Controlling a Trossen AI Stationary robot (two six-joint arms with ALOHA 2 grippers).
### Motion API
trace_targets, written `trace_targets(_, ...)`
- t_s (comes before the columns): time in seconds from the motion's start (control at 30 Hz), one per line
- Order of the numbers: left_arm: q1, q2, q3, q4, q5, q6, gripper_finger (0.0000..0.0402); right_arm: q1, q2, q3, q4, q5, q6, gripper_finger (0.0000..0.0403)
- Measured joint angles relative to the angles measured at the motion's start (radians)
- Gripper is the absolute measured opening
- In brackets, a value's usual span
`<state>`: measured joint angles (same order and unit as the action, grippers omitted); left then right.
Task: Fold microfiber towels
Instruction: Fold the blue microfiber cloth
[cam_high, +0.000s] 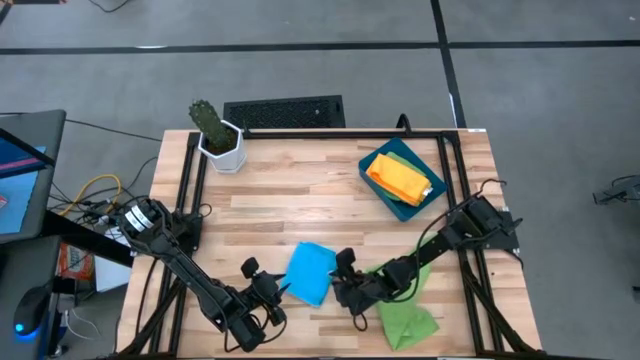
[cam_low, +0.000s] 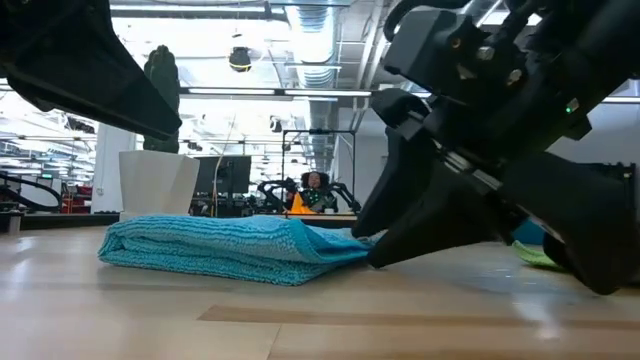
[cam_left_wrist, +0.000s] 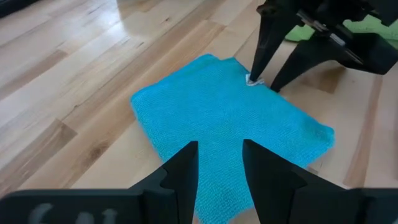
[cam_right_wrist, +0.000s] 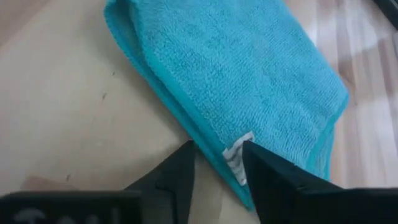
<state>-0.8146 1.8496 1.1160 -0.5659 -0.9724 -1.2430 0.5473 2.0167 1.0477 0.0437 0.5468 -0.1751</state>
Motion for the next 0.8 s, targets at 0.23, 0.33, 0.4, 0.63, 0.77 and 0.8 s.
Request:
trace_targets(0.23,0.000,0.000,0.000,0.000,0.023,0.000,0.0119,-0.007,0.000,0.000,-0.011,0.028,0.020,0.0054)
trace_targets(0.33,0.000,0.000,0.000,0.000,0.023,0.000,0.0119,-0.008,0.000,0.000,-0.013,0.028,0.020,0.0017)
trace_targets(0.4,0.000,0.000,0.000,0.000,0.027,0.000,0.0119,-0.004,-0.004,0.000,-0.014,0.036,0.013,0.0010)
trace_targets(0.63,0.000,0.000,0.000,-0.001,0.031,0.000,0.0119,-0.003,-0.073,-0.001,0.000,0.133,-0.035,0.0013)
trace_targets(0.77,0.000,0.000,0.000,-0.001,0.031,0.000,0.0119,-0.014,-0.094,0.000,0.064,0.177,-0.085,0.0007)
trace_targets(0.8,0.000,0.000,0.000,-0.001,0.031,0.000,0.0119,-0.016,-0.094,0.000,0.084,0.188,-0.093,0.0008)
